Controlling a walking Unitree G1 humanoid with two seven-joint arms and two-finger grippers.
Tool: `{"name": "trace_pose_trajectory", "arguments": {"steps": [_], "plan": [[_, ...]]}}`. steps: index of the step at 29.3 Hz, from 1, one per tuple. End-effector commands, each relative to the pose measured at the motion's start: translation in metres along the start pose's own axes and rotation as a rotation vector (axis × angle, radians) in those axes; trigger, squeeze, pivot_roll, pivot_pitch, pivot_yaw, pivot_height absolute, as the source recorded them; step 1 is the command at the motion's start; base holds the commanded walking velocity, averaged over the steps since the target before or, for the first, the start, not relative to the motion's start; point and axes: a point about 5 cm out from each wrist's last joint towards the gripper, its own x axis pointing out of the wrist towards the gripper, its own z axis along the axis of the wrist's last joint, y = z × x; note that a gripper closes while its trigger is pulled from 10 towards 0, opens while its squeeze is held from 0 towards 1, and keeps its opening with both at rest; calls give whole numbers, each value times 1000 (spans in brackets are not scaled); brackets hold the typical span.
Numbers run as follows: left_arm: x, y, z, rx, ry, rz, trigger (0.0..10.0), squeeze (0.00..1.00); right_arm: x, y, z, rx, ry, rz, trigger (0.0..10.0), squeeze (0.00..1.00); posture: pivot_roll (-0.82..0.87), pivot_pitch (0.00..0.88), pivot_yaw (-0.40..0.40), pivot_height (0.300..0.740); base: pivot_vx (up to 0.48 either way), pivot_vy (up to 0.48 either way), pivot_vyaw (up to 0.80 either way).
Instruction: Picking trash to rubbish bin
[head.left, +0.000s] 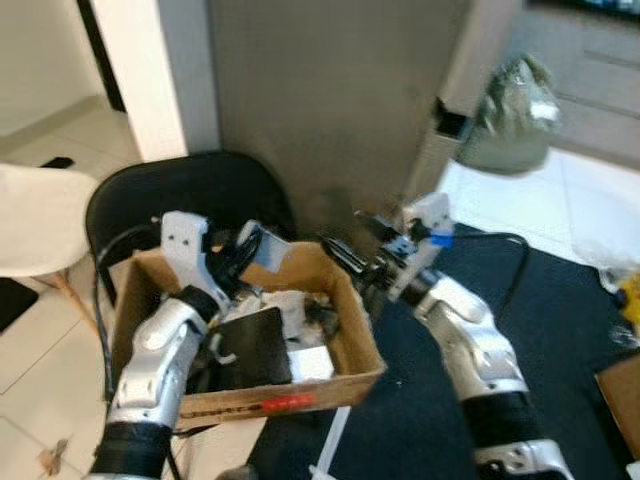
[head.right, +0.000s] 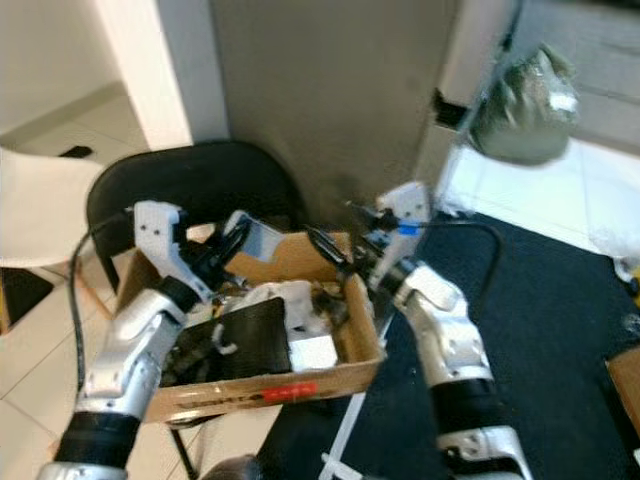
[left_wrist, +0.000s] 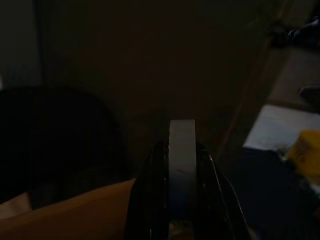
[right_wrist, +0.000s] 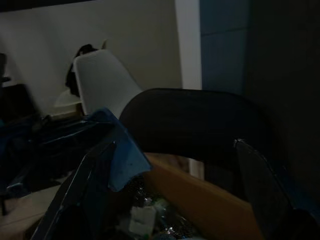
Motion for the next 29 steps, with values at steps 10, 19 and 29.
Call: {"name": "trace_pose_trajectory", "arguments": {"steps": [10,19,29], "plan": [[-13,16,-17,73,221,6,10000,0,-11,-5,-2,-163,72,45,10000,0,16,0,-38,740,0,0,0],[-21,19,-24,101,300,-29,10000,0,-21,-2,-9,-308,206,219,10000,0,16,0,-37,740,0,0,0],[-25,24,-24,127,330,-30,10000,0,-24,-2,-13,-309,236,258,10000,0,17,0,-34,740,0,0,0]]}}
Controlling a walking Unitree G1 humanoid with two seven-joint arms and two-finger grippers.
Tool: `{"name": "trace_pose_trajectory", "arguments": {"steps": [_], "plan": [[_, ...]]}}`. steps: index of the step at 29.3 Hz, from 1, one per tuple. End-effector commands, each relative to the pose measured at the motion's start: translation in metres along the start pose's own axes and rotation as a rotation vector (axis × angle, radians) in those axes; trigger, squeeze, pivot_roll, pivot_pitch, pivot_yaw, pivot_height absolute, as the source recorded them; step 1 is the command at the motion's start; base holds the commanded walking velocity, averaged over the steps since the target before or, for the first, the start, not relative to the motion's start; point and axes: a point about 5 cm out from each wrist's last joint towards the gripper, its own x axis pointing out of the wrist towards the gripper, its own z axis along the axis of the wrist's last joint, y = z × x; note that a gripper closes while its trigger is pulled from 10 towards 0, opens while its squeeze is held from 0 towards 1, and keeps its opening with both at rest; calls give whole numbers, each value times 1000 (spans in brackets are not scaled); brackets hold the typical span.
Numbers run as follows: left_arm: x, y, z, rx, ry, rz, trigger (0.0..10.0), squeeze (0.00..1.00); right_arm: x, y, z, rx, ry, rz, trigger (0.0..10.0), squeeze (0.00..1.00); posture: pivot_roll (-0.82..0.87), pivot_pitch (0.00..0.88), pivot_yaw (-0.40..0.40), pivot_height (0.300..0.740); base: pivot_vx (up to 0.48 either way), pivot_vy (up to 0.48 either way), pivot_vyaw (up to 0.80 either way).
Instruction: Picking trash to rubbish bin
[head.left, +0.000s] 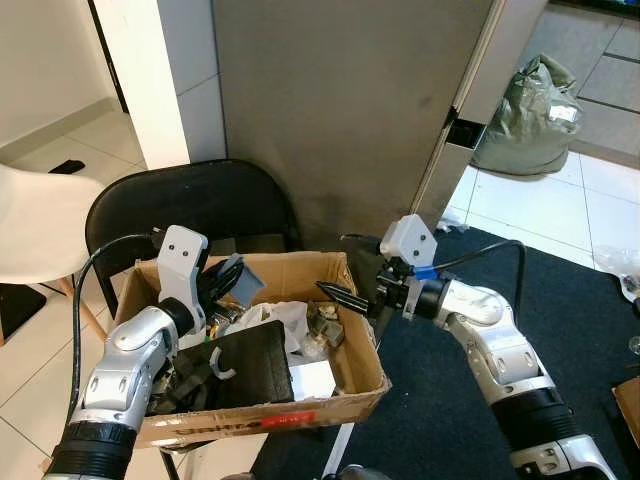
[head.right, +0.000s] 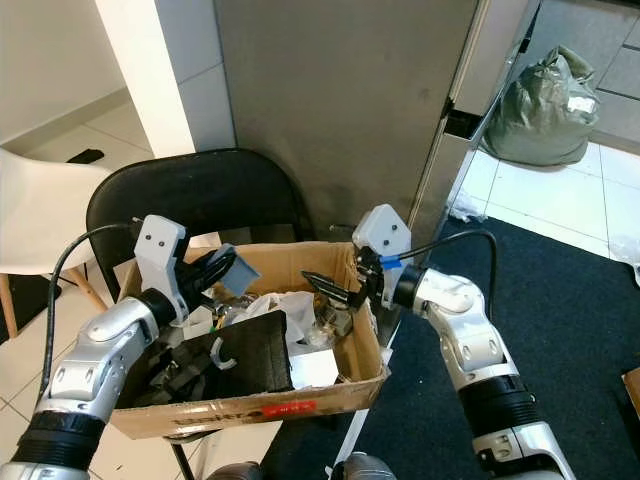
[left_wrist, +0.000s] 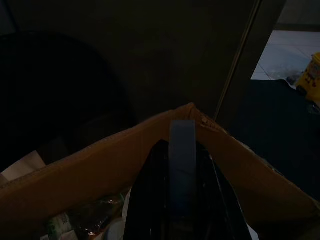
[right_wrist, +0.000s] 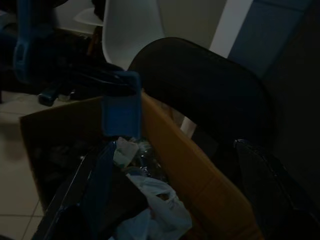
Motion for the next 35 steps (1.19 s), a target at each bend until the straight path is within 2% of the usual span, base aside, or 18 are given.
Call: {"name": "trace_pose_trajectory", "arguments": {"steps": [1,14,15,16,24,25,26,32,35], "plan": [[-2,2,-3,31,34,-4,10000,0,-3,0,-5,-2,20,4,10000,0,17,0,-37,740,0,0,0],[-10,9,-13,50,84,3,10000,0,-6,0,-11,-12,43,33,10000,0,19,0,-42,740,0,0,0],[-10,9,-13,40,81,3,10000,733,-6,1,-11,-13,44,35,10000,0,19,0,-44,740,0,0,0],[-10,10,-13,32,75,7,10000,1000,-6,1,-12,-13,45,36,10000,0,19,0,-44,740,0,0,0],[-9,11,-8,49,47,12,10000,1000,-6,1,-13,-13,47,38,10000,0,21,0,-46,740,0,0,0],[-9,10,-5,50,28,6,10000,741,-6,1,-13,-12,47,38,10000,0,21,0,-46,740,0,0,0],[-8,8,-2,42,3,-5,10000,0,-6,1,-14,-12,47,38,10000,0,21,0,-46,740,0,0,0],[4,-8,24,-69,-179,-35,10000,0,-6,1,-14,-6,43,40,10000,0,23,0,-45,740,0,0,0],[11,-15,28,-105,-214,-5,10000,0,-6,1,-14,15,26,30,10000,0,21,0,-43,740,0,0,0]]}}
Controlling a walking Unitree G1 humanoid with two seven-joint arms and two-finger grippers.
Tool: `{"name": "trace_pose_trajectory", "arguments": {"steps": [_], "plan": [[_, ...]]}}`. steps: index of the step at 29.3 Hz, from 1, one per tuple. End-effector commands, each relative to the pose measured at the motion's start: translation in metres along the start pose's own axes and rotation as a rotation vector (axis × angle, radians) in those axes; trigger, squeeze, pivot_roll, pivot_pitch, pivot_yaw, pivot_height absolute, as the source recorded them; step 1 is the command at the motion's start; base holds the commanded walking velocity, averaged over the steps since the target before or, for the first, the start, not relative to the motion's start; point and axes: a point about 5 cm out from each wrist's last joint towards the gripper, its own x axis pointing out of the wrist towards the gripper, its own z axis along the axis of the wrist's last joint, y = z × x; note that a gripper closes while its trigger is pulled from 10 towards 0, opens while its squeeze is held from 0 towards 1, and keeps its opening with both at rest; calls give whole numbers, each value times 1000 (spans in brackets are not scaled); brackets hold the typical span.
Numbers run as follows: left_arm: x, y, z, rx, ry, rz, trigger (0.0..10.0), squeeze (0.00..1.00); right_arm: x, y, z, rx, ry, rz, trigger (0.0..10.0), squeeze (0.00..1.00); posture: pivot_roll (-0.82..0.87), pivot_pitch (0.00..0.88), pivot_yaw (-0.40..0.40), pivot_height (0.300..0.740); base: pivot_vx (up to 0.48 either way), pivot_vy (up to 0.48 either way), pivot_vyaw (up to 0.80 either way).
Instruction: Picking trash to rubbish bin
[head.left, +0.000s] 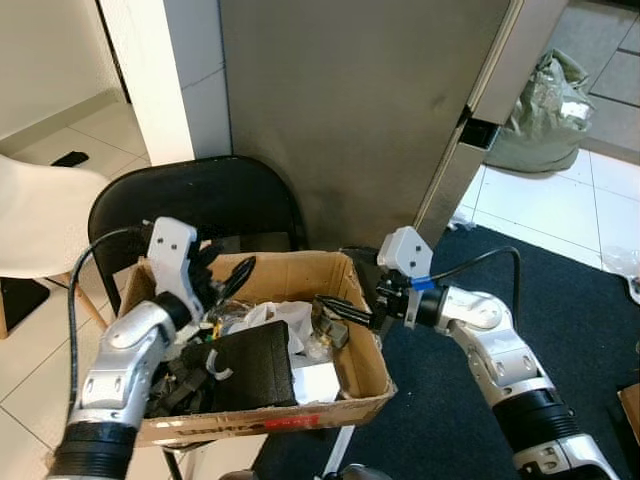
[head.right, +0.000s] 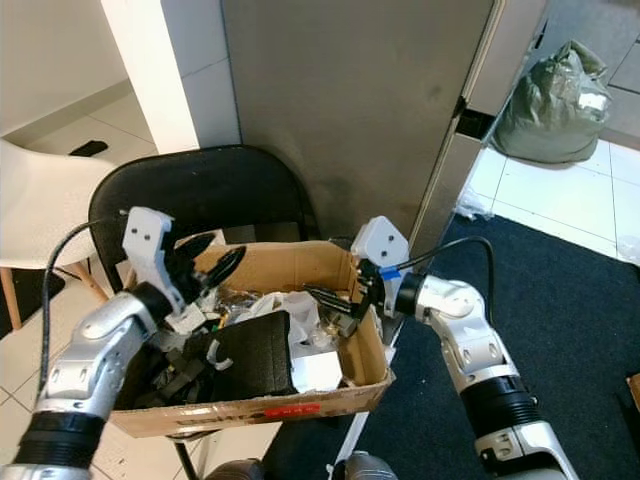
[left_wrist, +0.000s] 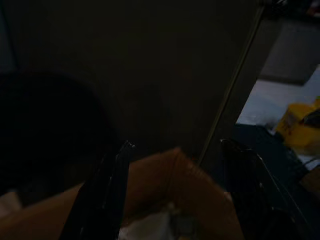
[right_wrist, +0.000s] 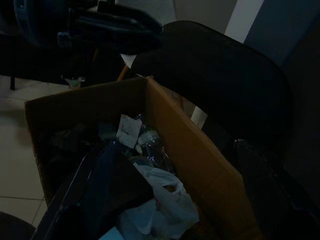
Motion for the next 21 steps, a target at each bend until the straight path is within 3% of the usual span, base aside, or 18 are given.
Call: {"name": "trace_pose_trajectory", "arguments": {"steps": [1,3,6,10,13,17,21], "plan": [[6,-3,2,-21,-22,38,10000,0,-1,0,-2,26,-14,-8,10000,0,21,0,-43,740,0,0,0],[10,-6,2,-28,-35,52,10000,0,-1,0,-1,56,-36,-17,10000,0,20,0,-39,740,0,0,0],[16,-6,7,-65,-108,93,10000,0,2,-4,5,260,-185,-105,10000,0,17,0,-35,740,0,0,0],[17,-1,14,-59,-146,143,10000,0,6,-8,8,418,-291,-185,10000,0,19,0,-34,740,0,0,0],[18,-4,11,-47,-128,129,10000,0,6,-12,10,470,-332,-230,10000,0,18,0,-35,740,0,0,0],[16,-4,7,-46,-110,140,10000,0,2,-27,7,583,-395,-391,10000,0,17,0,-35,740,0,0,0],[14,-4,4,-47,-106,152,10000,0,1,-29,6,601,-393,-405,10000,0,17,0,-35,740,0,0,0]]}}
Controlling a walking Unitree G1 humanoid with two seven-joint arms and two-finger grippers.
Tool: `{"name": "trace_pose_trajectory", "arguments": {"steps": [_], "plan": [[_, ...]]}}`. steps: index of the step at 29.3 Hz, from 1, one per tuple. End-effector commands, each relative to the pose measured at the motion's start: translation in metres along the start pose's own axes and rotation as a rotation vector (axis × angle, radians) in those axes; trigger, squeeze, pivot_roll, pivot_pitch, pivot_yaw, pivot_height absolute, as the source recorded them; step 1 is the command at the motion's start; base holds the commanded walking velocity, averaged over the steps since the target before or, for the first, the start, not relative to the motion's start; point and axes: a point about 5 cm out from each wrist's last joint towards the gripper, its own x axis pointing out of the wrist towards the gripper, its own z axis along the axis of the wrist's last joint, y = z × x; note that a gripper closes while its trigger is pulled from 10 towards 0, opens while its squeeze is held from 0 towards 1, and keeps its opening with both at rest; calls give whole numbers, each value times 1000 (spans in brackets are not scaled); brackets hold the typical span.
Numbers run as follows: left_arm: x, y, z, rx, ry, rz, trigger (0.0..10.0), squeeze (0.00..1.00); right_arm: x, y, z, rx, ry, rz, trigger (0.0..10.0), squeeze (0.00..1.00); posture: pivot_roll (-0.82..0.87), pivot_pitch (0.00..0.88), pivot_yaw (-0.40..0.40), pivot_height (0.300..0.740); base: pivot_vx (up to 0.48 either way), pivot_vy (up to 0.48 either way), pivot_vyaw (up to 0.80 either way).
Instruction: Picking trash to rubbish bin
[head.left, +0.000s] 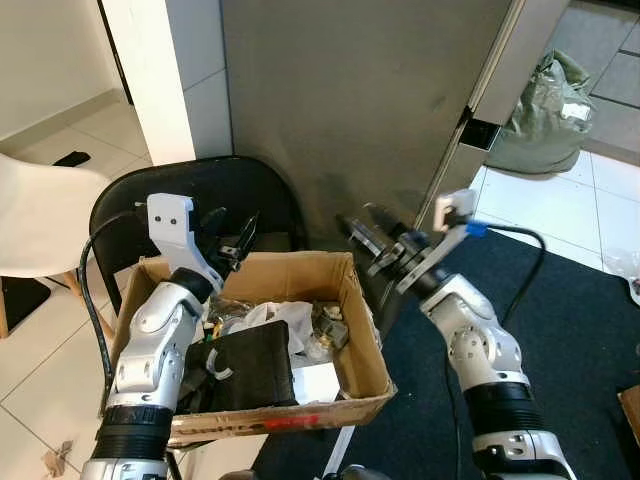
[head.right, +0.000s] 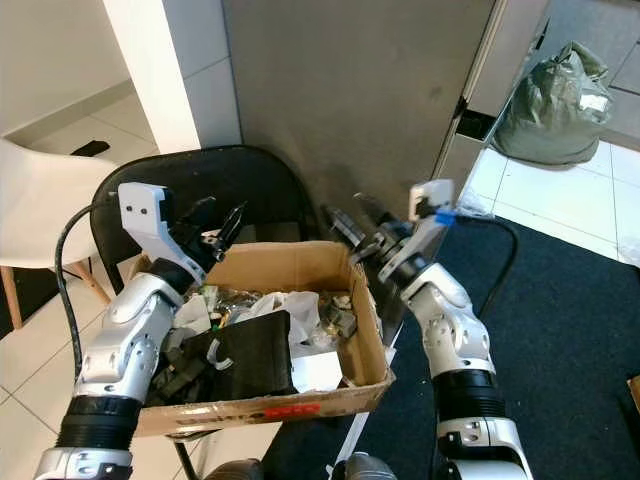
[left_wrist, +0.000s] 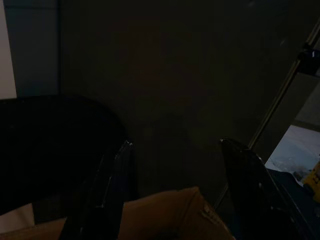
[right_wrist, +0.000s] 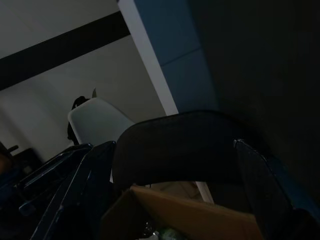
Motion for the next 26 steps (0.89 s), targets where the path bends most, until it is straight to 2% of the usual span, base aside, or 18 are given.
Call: {"name": "trace_pose_trajectory", "arguments": {"steps": [1,9,26], "plan": [[-2,-2,-8,0,22,9,10000,0,-2,-2,-3,28,12,-17,10000,0,19,0,-34,740,0,0,0],[-6,2,-12,9,35,63,10000,0,0,0,-2,44,18,-22,10000,0,19,0,-34,740,0,0,0],[-5,1,-14,27,51,60,10000,0,2,1,-1,43,34,-12,10000,0,14,0,-34,740,-299,0,0]]}}
